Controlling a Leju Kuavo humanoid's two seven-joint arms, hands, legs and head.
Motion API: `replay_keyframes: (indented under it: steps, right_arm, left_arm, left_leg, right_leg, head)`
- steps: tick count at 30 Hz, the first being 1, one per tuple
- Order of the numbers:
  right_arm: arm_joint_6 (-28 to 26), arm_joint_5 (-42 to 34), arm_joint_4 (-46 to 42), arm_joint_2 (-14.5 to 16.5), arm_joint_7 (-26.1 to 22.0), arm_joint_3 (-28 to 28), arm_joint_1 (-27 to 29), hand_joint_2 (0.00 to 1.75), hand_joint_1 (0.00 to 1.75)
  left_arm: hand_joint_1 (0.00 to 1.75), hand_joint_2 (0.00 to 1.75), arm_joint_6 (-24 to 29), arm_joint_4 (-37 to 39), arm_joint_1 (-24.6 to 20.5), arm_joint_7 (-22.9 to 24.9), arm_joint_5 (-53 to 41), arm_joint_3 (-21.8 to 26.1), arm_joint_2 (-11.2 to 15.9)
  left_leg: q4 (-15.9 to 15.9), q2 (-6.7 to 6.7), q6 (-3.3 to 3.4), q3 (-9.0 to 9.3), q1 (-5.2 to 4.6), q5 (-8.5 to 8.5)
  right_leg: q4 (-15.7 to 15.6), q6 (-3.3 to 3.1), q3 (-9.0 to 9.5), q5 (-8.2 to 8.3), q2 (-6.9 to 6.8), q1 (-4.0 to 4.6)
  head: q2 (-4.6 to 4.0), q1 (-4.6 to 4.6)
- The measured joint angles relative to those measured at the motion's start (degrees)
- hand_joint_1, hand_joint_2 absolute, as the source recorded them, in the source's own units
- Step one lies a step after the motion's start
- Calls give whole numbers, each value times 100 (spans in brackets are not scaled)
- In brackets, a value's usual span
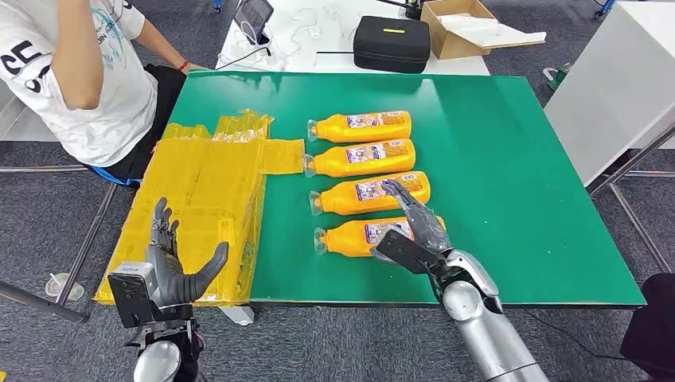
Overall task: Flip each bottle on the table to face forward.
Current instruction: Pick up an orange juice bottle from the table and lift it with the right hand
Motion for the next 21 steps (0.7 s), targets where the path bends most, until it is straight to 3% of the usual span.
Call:
replay_keyframes:
  steps: [4, 9, 21]
  right_arm:
    - [164, -42, 56, -177, 5, 110, -41, 175, 0]
    - [448, -118, 78, -644, 60, 412, -77, 175, 0]
    - [747, 18, 136, -1428, 533, 901, -343, 175, 0]
  left_arm:
    - [0, 175, -26, 58, -33, -2, 2, 17, 0]
    - [0, 175, -67, 151, -62, -2, 7, 47, 0]
    - [0, 175, -81, 306, -104, 0, 7, 87, -2]
  left_leg:
    - [0, 0, 0, 0, 0, 0]
    - [0, -3, 0, -1, 0, 0]
    - [1, -2, 1, -2, -2, 0]
  right_leg:
    - [0, 0, -2, 0, 0, 0]
    - [0, 0, -1, 0, -4, 0]
    - [0, 2, -2, 1, -4, -3]
  head:
    - [1, -2]
    - [1, -1]
    - [0, -2]
